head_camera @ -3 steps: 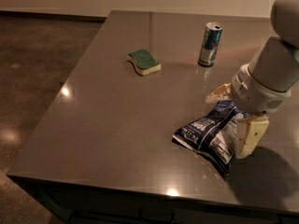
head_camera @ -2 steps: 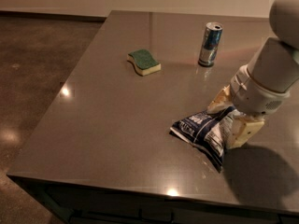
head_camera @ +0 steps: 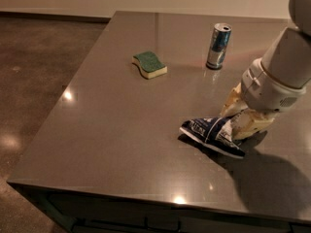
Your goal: Pick blue chip bag
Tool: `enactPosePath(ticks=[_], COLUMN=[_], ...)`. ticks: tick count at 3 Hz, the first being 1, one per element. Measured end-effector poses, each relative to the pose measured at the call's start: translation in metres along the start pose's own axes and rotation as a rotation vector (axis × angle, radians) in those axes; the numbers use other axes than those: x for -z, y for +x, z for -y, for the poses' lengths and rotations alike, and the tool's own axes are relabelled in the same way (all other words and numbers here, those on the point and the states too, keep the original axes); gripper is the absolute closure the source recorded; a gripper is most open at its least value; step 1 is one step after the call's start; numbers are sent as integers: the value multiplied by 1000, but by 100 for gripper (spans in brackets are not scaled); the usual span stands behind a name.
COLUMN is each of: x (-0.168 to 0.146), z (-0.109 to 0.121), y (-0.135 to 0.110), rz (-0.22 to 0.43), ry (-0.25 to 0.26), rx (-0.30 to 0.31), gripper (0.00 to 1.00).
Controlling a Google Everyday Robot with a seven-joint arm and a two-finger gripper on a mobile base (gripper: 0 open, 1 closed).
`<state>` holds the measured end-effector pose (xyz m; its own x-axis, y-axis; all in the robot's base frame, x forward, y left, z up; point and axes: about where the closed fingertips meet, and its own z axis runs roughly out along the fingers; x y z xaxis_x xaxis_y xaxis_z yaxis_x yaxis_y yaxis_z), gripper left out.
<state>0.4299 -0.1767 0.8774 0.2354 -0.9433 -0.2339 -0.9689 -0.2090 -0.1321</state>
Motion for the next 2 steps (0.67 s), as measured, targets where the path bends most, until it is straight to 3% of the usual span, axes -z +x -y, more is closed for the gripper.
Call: enactPosePath(ticks=[1,2], x=[28,48], z=[11,20], y=[-5,-7], rz=[42,65], ry=[60,98], rx=[-32,-52], gripper=[100,100])
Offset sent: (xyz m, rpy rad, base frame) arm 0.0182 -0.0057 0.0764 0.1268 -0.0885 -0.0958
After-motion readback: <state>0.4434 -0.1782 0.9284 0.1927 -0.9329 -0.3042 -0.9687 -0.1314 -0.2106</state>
